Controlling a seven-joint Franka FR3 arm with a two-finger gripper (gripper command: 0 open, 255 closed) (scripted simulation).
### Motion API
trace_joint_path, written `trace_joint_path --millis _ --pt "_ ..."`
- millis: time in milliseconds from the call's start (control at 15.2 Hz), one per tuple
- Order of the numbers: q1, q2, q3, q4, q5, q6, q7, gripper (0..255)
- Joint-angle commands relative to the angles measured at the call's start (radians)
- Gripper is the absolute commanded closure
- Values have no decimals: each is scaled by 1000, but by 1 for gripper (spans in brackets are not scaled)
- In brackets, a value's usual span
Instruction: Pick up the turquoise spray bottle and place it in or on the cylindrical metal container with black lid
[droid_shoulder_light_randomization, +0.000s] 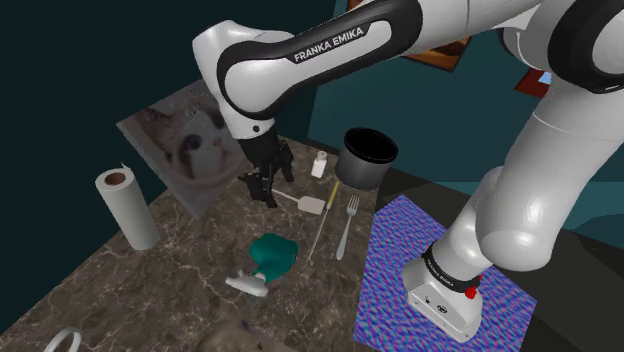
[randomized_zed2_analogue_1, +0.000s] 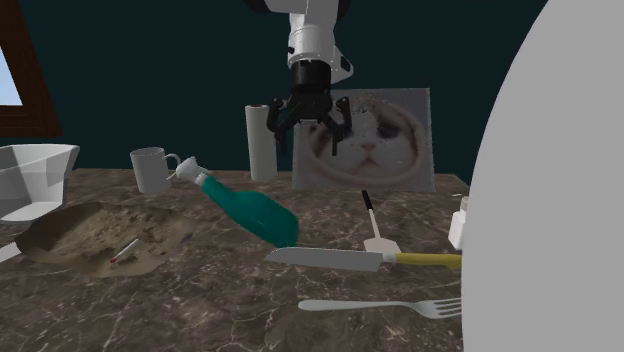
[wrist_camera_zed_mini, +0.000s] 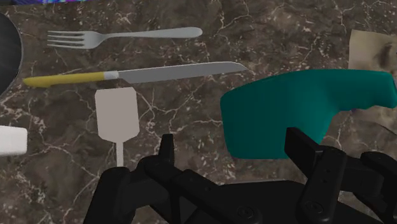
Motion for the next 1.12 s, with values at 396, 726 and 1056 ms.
trace_joint_path --millis 396,726,1056 --pt "26 70 15 -33 -24 71 5 0" --pt "25 69 15 -55 -24 92 5 0" --pt "25 69 15 -54 -24 92 5 0"
